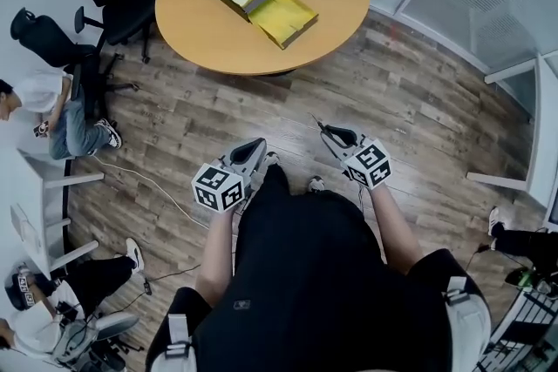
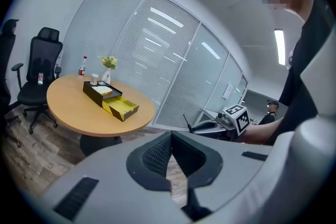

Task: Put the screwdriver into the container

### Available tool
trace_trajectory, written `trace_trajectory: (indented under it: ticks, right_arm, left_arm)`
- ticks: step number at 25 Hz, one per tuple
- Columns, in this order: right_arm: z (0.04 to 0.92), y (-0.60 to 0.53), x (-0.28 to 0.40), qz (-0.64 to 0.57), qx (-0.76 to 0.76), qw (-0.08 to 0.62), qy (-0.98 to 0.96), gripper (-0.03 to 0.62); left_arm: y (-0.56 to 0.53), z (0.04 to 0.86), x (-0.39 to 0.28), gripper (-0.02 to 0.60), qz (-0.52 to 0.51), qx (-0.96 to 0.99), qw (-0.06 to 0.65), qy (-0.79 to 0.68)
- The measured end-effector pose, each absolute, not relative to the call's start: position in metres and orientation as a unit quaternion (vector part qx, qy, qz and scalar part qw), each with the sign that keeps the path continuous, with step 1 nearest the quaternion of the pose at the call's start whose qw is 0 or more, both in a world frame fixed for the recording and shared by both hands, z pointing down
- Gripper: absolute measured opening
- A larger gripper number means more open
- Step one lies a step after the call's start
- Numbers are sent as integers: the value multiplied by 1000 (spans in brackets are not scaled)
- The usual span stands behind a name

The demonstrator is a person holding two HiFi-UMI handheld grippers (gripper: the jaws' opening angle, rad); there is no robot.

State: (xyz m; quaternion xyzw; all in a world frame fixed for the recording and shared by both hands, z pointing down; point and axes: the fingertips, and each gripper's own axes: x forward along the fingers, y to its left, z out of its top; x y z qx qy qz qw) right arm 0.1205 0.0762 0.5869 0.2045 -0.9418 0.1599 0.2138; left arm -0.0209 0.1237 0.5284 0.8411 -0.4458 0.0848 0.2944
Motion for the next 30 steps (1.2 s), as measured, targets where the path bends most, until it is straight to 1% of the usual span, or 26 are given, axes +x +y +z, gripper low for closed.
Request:
trace_trajectory:
  ticks: [5,10,16,22,30]
  right_arm:
    - [579,59,83,148,208,222,-941,57]
    - [574,47,48,146,215,222,-940,57]
    - [576,41,22,152,235,222,-934,57]
    - [580,38,9,150,242,233,-930,57]
    - [582,1,19,158,235,229,-931,57]
  left_arm:
    - [90,517,-51,5,75,855,282,-429]
    - [73,520,-80,5,76,862,285,-412]
    - [60,526,-101,5,84,873,286,-387]
    - [48,532,-114,5,89,877,285,-376]
    - [17,529,-104,5,88,872,288,-385]
